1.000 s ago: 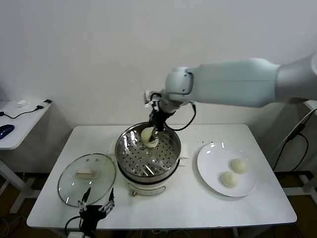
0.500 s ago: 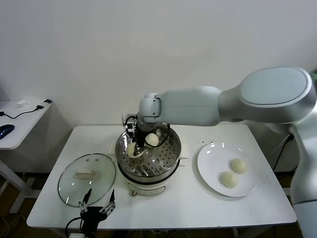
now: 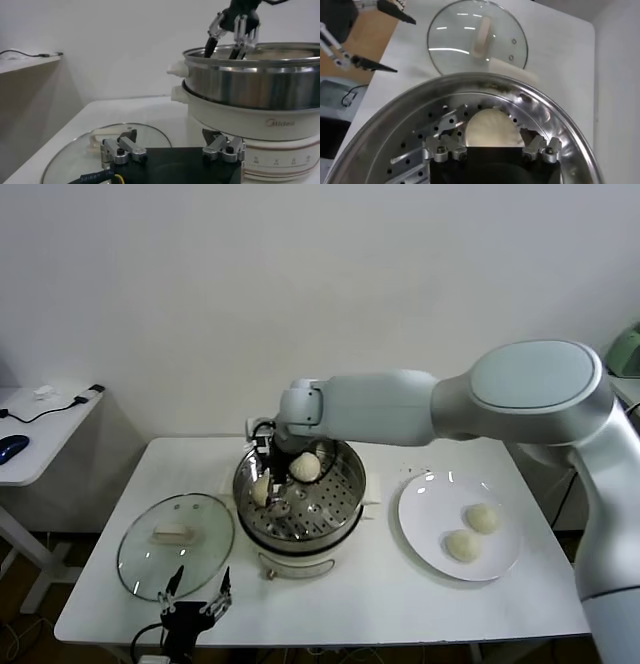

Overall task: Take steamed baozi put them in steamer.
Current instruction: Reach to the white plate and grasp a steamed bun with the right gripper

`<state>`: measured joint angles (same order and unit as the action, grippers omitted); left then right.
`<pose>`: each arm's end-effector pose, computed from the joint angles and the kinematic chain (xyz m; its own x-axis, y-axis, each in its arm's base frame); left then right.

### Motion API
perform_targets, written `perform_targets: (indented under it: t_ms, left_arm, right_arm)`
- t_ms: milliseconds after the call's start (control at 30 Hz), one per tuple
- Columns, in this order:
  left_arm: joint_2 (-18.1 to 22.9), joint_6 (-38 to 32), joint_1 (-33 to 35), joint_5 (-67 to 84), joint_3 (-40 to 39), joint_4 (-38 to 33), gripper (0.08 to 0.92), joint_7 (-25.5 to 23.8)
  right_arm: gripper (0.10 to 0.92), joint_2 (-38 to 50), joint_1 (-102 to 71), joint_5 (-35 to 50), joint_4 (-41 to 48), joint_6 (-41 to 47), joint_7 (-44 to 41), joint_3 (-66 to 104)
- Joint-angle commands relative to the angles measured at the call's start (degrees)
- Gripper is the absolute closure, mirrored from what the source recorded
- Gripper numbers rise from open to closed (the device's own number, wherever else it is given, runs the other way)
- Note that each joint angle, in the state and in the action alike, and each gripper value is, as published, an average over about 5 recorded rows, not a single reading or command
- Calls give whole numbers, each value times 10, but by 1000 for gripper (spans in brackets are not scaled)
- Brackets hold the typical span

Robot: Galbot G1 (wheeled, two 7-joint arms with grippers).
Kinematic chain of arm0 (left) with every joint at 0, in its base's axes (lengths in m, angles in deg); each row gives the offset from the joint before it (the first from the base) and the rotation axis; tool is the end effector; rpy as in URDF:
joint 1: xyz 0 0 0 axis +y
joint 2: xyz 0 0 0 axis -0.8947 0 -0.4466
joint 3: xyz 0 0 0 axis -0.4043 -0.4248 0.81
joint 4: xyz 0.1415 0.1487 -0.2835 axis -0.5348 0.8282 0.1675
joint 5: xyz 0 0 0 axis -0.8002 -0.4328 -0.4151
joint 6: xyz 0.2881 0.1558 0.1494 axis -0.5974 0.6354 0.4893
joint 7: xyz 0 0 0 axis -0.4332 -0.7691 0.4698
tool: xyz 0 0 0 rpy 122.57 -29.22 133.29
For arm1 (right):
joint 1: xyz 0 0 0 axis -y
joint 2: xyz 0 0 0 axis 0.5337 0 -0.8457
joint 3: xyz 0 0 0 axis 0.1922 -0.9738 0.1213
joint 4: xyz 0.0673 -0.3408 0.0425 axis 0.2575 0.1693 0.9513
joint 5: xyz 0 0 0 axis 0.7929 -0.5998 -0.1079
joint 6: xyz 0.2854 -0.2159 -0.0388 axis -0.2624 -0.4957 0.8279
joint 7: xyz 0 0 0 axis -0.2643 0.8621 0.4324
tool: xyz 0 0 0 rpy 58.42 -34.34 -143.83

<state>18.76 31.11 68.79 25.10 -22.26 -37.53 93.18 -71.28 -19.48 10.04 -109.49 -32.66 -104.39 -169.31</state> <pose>0.1143 0.0289 -0.3481 -0.9582 -0.0312 0.2844 -0.0137 0.9979 0.0633 0.5517 0.2110 -0.0798 -0.0976 -0.3533 0.9304 -0.9521 -0.2391 -0.1906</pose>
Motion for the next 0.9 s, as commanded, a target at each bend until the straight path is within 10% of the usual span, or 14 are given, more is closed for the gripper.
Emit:
perform_targets:
  t_ms: [33,467,900]
  left_arm:
    - [0,2,-1,0,-1,-2,177,-1]
    - [1,5,-5,0,4,-3,177,-1]
    - [7,6,-3,1,11,-3,177,-1]
  right_arm:
    - [203,97,97,-33,-42,-52,-95,-19]
    - [203,473,244,-197,-273,-62,-119,-226]
    - [203,522,12,-304,-224,-7,-18,-148]
